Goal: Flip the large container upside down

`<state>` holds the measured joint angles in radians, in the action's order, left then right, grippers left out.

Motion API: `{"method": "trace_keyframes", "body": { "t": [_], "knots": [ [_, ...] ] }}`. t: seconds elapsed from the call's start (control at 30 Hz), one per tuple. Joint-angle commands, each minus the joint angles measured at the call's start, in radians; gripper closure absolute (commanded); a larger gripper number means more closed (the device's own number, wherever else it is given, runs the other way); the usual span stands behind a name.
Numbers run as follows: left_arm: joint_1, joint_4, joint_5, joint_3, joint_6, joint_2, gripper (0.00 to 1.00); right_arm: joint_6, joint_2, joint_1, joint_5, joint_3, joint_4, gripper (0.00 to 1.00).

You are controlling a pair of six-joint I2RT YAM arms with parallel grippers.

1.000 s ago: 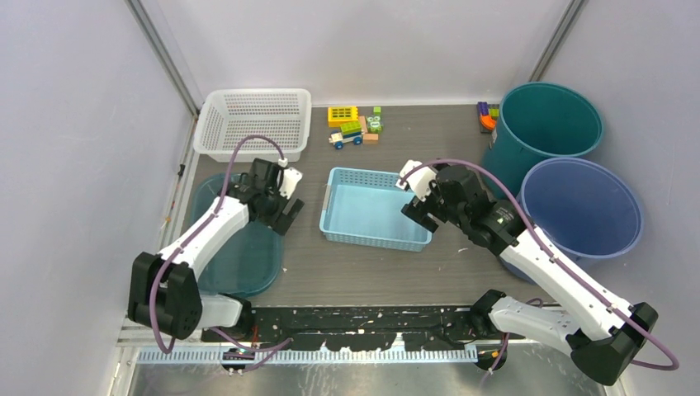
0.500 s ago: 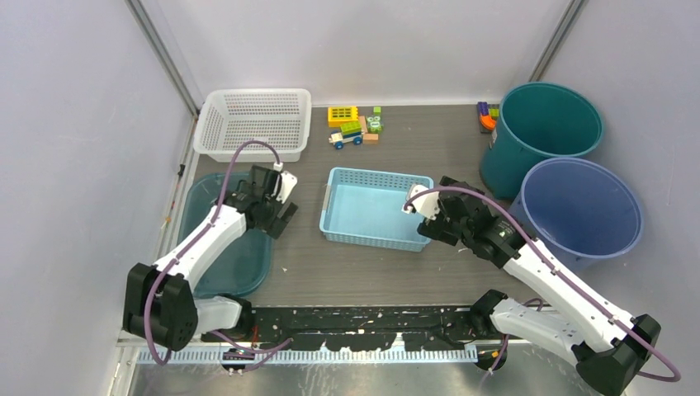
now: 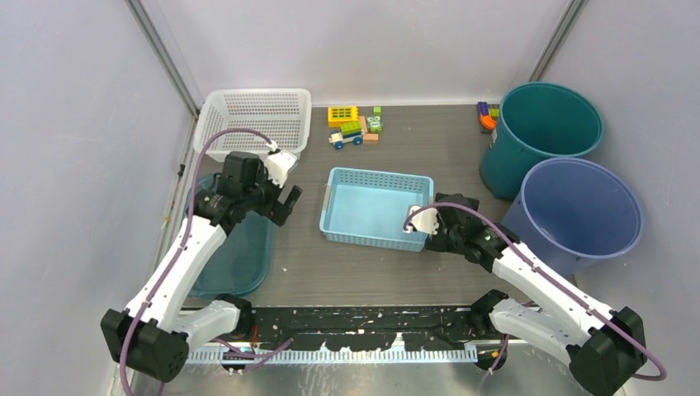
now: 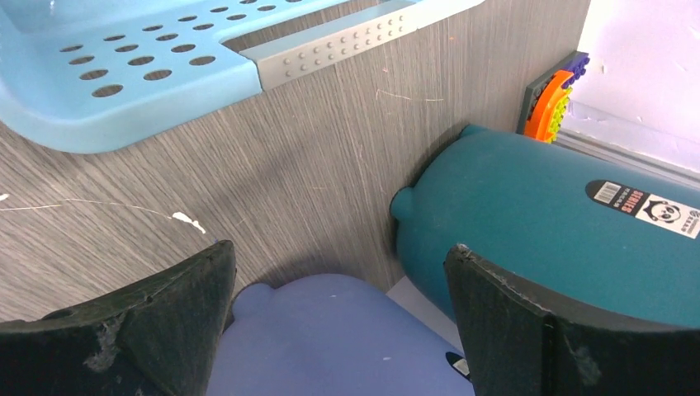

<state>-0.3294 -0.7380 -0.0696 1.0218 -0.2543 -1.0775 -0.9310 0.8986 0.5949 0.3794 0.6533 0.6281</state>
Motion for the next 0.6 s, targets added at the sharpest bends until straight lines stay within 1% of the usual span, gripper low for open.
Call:
{"method": "trace_keyframes", "body": {
  "t": [0.0, 0.13, 0.23, 0.33, 0.43, 0.57],
  "knots": [
    [-0.003, -0.056, -0.164, 0.020, -0.044, 0.041, 0.00, -0.131, 0.019, -0.032, -0.058, -0.003, -0.106, 0.00],
    [-0.003, -0.083, -0.226, -0.022, -0.092, 0.119, 0.00, -0.140, 0.054, -0.034, -0.115, -0.006, -0.136, 0.01],
    [-0.003, -0.053, -0.257, -0.078, -0.102, 0.203, 0.00, -0.156, 0.060, -0.034, -0.171, -0.033, -0.188, 0.03],
    [-0.003, -0.025, -0.289, -0.124, -0.105, 0.269, 0.00, -0.194, 0.048, -0.034, -0.215, -0.079, -0.255, 0.05],
    [-0.003, -0.026, -0.296, -0.138, -0.111, 0.306, 0.00, -0.219, 0.022, -0.034, -0.282, -0.117, -0.303, 0.07],
    [0.002, -0.023, -0.295, -0.147, -0.110, 0.318, 0.00, -0.217, -0.011, -0.034, -0.418, -0.123, -0.254, 0.10]
  ]
}}
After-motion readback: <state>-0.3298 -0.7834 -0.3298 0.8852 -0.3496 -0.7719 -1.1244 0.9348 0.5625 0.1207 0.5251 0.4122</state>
